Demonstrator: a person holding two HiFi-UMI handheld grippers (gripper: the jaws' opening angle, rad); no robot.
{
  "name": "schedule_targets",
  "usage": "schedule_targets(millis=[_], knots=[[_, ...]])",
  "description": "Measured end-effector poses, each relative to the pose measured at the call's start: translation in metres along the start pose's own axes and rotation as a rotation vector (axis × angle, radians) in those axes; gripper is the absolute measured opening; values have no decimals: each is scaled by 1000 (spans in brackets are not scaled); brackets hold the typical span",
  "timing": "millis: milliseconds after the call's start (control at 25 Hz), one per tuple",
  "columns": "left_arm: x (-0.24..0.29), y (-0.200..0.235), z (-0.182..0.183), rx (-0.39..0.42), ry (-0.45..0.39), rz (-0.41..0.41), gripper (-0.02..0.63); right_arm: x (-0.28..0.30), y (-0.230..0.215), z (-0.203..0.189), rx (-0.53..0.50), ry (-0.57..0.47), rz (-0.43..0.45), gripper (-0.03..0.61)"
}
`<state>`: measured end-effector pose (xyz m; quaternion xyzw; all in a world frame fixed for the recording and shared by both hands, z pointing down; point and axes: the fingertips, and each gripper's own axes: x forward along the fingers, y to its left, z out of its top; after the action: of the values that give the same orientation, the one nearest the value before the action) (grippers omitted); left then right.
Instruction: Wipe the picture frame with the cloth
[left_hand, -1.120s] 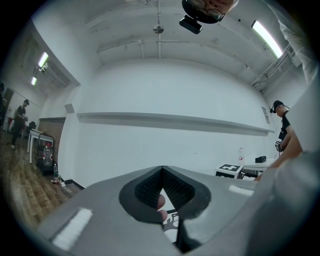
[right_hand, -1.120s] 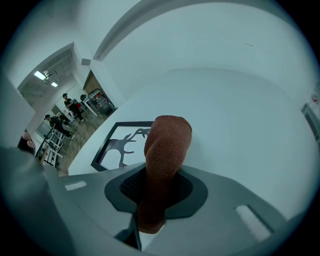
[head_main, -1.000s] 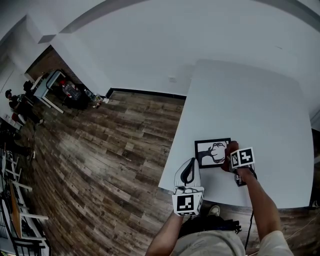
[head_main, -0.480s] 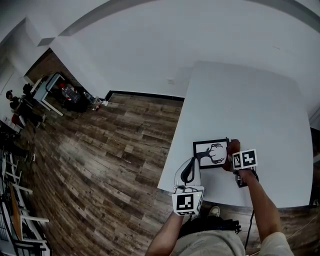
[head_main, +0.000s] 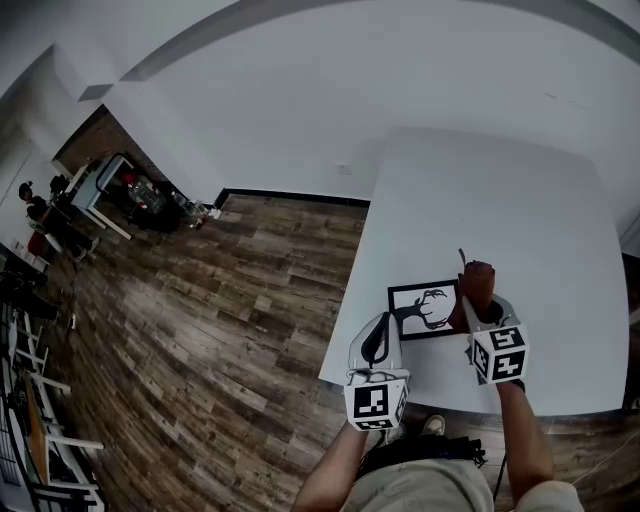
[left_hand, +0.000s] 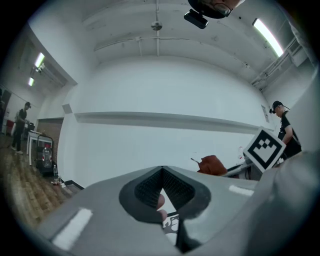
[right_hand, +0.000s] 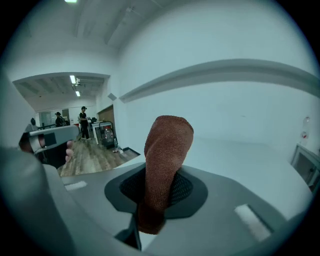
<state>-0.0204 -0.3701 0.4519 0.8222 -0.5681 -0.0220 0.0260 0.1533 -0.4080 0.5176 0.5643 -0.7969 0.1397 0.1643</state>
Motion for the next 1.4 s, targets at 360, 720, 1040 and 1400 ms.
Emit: schedule_targets(millis=[360, 720, 1040, 1400], knots=[[-9, -3, 31, 5, -66, 20, 0, -65, 27, 67, -158, -393, -35, 103], [-22, 2, 52, 13, -111, 49, 0, -106, 45, 94, -154, -538, -17, 103], [-27, -2, 58, 9, -131, 47, 0, -112, 50, 91, -159, -550, 5, 101], [-27, -6, 60, 16, -132, 45, 0, -111, 45, 86, -128, -528, 7, 97]])
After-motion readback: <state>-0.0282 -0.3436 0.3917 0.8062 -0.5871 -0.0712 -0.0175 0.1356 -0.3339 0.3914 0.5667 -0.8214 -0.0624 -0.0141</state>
